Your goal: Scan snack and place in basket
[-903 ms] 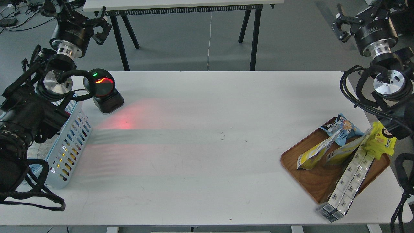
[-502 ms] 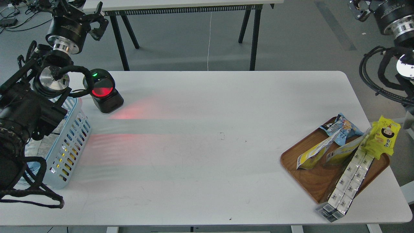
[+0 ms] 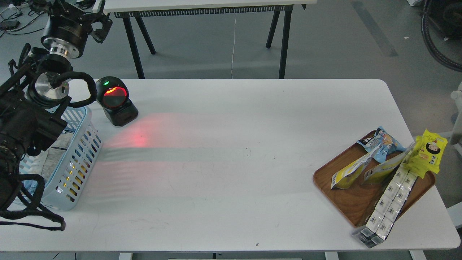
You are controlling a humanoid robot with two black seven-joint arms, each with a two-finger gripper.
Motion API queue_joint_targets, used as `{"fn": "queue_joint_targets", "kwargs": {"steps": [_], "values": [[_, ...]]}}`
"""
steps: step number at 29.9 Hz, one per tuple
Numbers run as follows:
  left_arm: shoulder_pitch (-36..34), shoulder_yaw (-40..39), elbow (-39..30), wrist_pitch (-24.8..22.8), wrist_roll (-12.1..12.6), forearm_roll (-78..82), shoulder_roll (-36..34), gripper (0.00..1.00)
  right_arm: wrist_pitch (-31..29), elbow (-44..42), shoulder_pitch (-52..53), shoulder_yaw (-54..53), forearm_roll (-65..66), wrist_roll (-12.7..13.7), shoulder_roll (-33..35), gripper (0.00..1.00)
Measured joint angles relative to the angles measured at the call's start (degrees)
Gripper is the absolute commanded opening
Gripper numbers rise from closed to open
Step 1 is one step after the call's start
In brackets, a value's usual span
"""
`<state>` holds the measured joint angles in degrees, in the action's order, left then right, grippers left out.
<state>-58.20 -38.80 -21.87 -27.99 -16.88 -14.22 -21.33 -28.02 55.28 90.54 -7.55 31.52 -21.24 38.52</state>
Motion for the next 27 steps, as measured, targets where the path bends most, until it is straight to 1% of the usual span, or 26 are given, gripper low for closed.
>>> {"fn": "queue_joint_targets", "kwargs": {"steps": [2, 8, 10, 12, 15, 17, 19, 21, 27], "values": [[0.0, -0.1, 0.0, 0.0, 0.0, 0.0, -0.4, 1.0, 0.0, 4.8, 2.8, 2.7, 7.0, -0.3, 0.3, 0.99], [0.0, 0.0, 0.0, 0.0, 0.0, 0.1, -0.8, 1.0, 0.0, 19.7, 9.5, 10.7, 22.4, -0.4, 2.8, 0.97], [0.0, 0.2, 0.0, 0.0, 0.1, 0.1, -0.8, 1.0, 0.0, 23.8, 11.0, 13.3, 28.0, -0.6, 3.3, 0.95], [0.0, 0.2, 0.0, 0.0, 0.1, 0.2, -0.8, 1.0, 0.0, 27.7, 12.1, 15.6, 33.8, -1.7, 4.0, 0.94], [0.0, 0.2, 0.1, 0.0, 0.1, 0.2, -0.8, 1.0, 0.0, 33.6, 12.9, 18.3, 42.3, -5.2, 4.7, 0.92], [-0.3, 0.2, 0.1, 0.0, 0.1, 0.2, -0.8, 1.0, 0.0, 36.5, 12.9, 20.1, 48.4, -6.3, 4.9, 0.92], [-0.6, 0.2, 0.1, 0.0, 0.1, 0.2, -0.8, 1.0, 0.0, 39.3, 12.8, 22.0, 54.7, -6.6, 5.6, 0.9], [-0.6, 0.2, 0.1, 0.0, 0.1, 0.2, -0.9, 1.0, 0.0, 42.1, 12.1, 23.8, 60.8, -6.7, 6.6, 0.9], [-0.8, 0.2, 0.1, 0.0, 0.1, 0.2, -0.9, 1.0, 0.0, 44.0, 6.5, 28.2, 77.5, -6.8, 7.9, 0.9]]}}
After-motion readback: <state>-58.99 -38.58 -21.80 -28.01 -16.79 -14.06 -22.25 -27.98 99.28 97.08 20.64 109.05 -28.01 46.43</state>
